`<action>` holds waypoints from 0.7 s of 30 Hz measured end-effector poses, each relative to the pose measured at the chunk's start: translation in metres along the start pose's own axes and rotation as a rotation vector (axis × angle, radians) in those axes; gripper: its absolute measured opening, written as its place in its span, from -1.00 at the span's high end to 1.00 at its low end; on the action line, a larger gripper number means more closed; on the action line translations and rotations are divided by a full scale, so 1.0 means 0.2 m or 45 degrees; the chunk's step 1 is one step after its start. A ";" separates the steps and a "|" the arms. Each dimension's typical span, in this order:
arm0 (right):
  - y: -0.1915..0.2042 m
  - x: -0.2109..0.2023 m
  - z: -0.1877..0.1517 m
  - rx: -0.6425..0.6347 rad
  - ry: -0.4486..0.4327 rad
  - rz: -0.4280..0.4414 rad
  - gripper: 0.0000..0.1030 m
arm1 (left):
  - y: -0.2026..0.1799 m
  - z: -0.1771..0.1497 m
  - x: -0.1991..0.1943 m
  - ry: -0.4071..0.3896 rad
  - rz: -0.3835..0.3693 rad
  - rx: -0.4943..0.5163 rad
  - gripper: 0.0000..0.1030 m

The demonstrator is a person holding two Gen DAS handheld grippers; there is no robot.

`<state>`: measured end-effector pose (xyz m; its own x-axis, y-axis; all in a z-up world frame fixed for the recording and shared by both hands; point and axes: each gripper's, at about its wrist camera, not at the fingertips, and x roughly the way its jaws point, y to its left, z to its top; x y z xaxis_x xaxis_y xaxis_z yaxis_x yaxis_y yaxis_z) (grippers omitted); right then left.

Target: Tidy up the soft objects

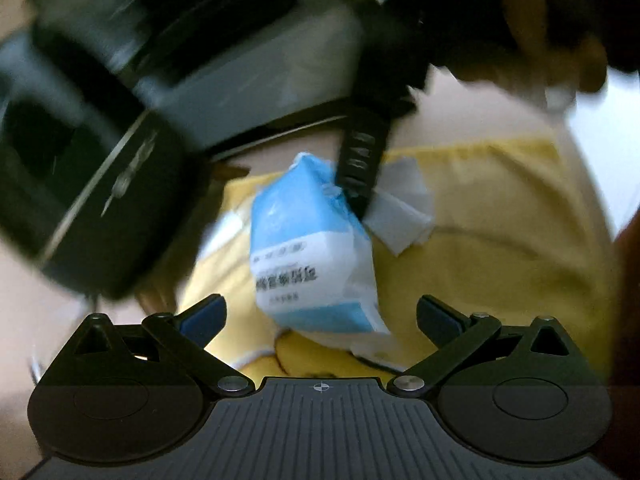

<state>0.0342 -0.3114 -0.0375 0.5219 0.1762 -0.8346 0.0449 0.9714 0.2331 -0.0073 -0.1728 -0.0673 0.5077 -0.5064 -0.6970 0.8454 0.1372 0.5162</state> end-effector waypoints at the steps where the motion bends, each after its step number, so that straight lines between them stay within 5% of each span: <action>1: -0.01 0.00 0.00 0.008 0.003 0.002 0.68 | -0.01 0.01 0.01 -0.012 -0.005 0.006 -1.00; 5: -0.03 -0.03 -0.01 0.045 -0.020 0.018 0.66 | 0.02 0.04 0.06 -0.029 -0.043 -0.066 -0.97; 6: -0.03 -0.04 -0.01 0.055 -0.033 0.029 0.66 | 0.07 0.04 0.07 -0.014 -0.074 -0.148 -0.70; 7: -0.03 -0.05 -0.01 0.062 -0.046 0.039 0.66 | 0.12 0.03 0.09 0.002 -0.123 -0.259 -0.39; 8: -0.03 -0.06 -0.01 0.066 -0.056 0.045 0.66 | 0.20 0.01 0.09 0.016 -0.183 -0.399 -0.33; 15: 0.02 -0.13 0.06 0.058 -0.125 0.097 0.66 | 0.58 -0.18 0.05 -0.022 -0.656 -1.330 -0.32; 18: 0.05 -0.23 0.11 0.066 -0.200 0.168 0.66 | 0.56 -0.22 -0.03 -0.048 -0.711 -1.417 -0.33; 21: 0.07 -0.30 0.15 0.095 -0.241 0.323 0.66 | 0.50 -0.25 0.00 0.065 -0.609 -1.399 -0.34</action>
<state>0.0303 -0.3122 0.0310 0.6729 0.3719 -0.6394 -0.0482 0.8846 0.4638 0.0850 -0.1171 -0.0406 0.0889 -0.6733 -0.7340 0.6268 0.6105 -0.4841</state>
